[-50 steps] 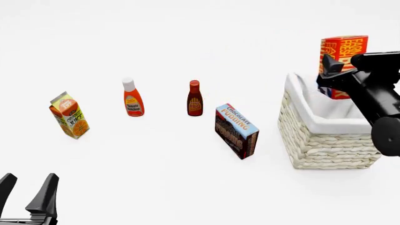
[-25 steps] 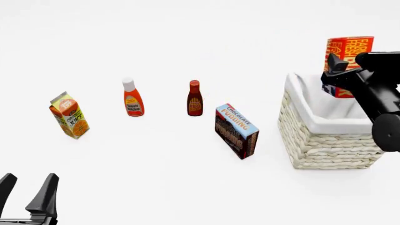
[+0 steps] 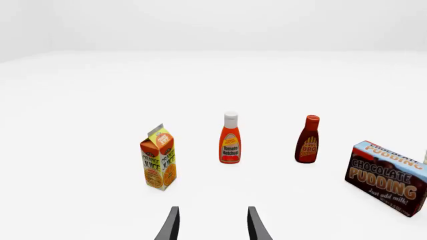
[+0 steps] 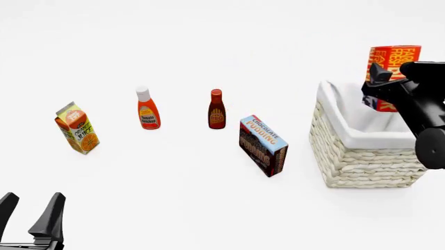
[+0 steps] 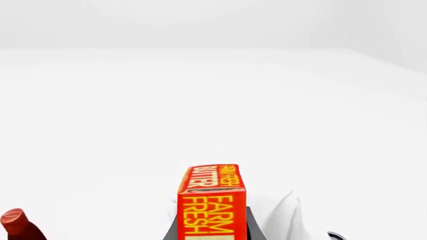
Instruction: Pick the butter and place it in the basket.
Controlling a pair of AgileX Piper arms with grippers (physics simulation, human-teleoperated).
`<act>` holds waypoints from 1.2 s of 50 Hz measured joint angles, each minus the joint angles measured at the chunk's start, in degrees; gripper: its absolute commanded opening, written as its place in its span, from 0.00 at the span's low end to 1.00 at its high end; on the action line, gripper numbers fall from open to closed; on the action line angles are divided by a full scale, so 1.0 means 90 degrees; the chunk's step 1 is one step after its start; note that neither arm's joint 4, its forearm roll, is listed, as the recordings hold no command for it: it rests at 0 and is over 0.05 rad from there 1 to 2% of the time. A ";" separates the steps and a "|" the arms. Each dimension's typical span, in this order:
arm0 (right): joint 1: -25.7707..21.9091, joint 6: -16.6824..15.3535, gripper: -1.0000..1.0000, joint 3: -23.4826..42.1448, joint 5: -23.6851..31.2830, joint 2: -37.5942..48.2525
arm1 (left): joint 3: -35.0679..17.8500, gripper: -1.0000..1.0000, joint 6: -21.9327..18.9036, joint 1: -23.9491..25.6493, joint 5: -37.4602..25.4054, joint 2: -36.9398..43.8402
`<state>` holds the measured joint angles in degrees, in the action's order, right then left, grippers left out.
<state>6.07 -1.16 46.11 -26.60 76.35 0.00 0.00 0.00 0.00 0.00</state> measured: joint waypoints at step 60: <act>0.0003 -0.0098 0.00 0.0197 -0.0104 0.0241 | 0.0000 1.00 0.0000 0.0000 0.0000 0.0000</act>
<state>6.09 -2.04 47.89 -27.54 78.52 0.00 0.00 0.00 0.00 0.00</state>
